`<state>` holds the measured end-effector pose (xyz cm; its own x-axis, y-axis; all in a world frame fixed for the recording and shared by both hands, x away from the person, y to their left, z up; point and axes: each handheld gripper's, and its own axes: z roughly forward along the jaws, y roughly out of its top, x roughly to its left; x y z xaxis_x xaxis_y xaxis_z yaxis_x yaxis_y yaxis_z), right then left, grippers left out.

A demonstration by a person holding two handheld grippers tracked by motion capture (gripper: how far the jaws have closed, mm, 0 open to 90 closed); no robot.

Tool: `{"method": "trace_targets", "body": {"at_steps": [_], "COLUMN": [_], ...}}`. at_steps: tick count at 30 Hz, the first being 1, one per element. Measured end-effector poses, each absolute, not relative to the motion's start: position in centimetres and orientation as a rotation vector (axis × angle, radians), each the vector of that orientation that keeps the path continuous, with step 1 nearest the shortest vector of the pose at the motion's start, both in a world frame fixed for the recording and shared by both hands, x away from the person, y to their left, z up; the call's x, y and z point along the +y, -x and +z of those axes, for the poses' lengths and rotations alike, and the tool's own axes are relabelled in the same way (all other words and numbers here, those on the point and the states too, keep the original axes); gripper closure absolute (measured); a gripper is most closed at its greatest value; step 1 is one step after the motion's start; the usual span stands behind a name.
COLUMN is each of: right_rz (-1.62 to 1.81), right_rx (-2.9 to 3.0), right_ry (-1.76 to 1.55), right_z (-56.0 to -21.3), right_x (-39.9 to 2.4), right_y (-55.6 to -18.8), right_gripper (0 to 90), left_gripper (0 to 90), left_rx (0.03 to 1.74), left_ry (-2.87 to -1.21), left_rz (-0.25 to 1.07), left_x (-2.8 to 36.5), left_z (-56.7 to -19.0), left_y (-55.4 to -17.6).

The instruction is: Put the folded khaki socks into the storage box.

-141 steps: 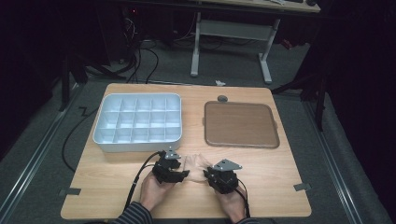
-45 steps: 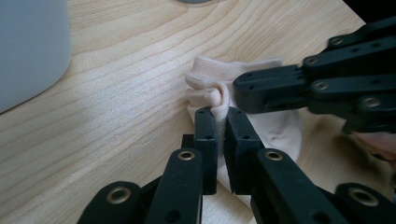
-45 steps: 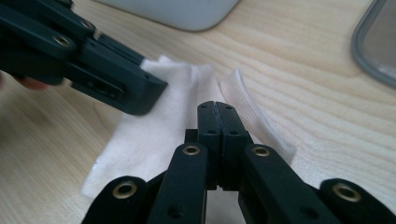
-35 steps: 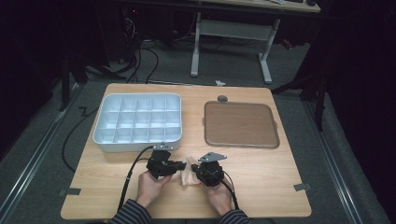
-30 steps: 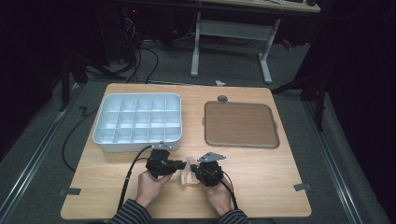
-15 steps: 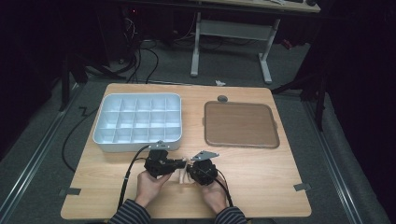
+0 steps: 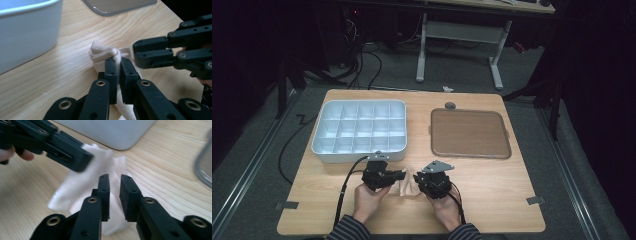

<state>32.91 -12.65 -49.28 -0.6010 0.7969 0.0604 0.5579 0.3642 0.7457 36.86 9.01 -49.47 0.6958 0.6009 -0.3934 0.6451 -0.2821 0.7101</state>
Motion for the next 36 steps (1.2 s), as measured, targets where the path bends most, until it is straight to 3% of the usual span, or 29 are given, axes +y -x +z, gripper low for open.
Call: {"method": "trace_targets", "body": {"at_steps": [4, 11, 21, 36], "right_rz": [1.1, 1.09, 1.078, 1.065], "right_rx": [2.267, 2.282, 2.344, 2.369], "right_ry": [-1.25, -1.309, -1.35, -1.299], "right_z": [-49.4, -50.6, -52.6, -52.6], "right_x": [-14.2, -14.5, -14.3, -14.1], "right_y": [-32.7, -32.9, -33.2, -33.3], "right_gripper": [66.6, 63.5, 81.3, 83.2], "left_gripper": [85.7, 85.7, 85.5, 85.0], "left_rx": [0.973, 0.977, 0.965, 0.904], "left_ry": [-1.976, -1.974, -1.976, -2.013], "left_rz": [-0.052, -0.047, -0.054, -0.08], "left_x": [9.3, 9.1, 8.9, 7.3], "left_z": [-49.6, -49.6, -49.2, -48.6], "left_y": [-36.9, -36.8, -36.8, -37.3]}}
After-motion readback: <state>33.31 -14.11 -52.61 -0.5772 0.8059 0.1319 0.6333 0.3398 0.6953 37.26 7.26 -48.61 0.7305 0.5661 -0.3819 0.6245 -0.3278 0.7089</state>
